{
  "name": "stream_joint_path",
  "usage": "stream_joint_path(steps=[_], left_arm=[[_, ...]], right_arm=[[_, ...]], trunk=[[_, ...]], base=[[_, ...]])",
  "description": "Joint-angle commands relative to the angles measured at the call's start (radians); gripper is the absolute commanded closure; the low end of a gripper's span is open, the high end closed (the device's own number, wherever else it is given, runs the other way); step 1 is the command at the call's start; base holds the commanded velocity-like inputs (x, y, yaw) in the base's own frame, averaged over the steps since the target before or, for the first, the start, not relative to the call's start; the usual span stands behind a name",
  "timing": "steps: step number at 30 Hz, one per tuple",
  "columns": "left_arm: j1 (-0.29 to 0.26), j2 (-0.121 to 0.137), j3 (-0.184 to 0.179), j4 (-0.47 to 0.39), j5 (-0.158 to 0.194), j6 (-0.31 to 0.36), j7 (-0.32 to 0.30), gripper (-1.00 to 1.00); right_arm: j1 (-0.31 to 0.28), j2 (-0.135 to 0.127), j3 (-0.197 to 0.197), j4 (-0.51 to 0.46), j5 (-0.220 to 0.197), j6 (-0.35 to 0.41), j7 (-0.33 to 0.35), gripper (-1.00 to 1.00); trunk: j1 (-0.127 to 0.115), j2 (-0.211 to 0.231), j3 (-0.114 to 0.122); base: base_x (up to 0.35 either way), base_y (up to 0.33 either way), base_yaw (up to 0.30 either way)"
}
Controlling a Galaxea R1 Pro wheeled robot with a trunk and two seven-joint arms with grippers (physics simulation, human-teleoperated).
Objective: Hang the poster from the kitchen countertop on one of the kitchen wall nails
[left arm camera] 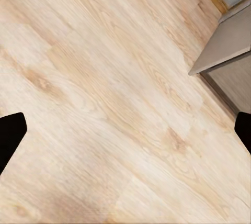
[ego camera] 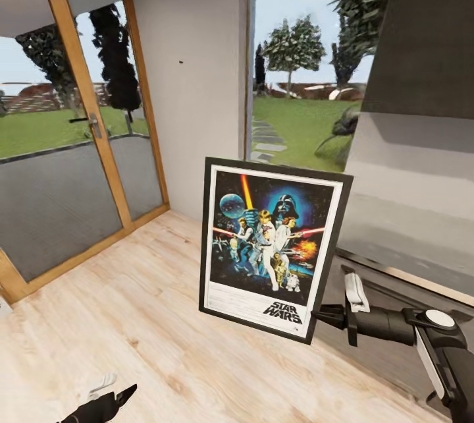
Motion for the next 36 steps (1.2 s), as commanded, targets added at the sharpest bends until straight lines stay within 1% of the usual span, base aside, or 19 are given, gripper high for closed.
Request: stream_joint_path(steps=[1,36], left_arm=[[-0.001,0.000,0.002,0.001,0.005,0.004,-0.005,-1.00],[-0.001,0.000,0.002,0.001,0.005,0.004,-0.005,-1.00]], right_arm=[[-0.001,0.000,-0.001,-0.001,-0.001,0.013,0.006,1.00],[-0.001,0.000,-0.001,-0.001,-0.001,0.013,0.006,1.00]], trunk=[[0.001,-0.002,-0.002],[0.001,-0.002,-0.002]], base=[[0.183,0.315,0.000],[0.195,0.312,0.000]])
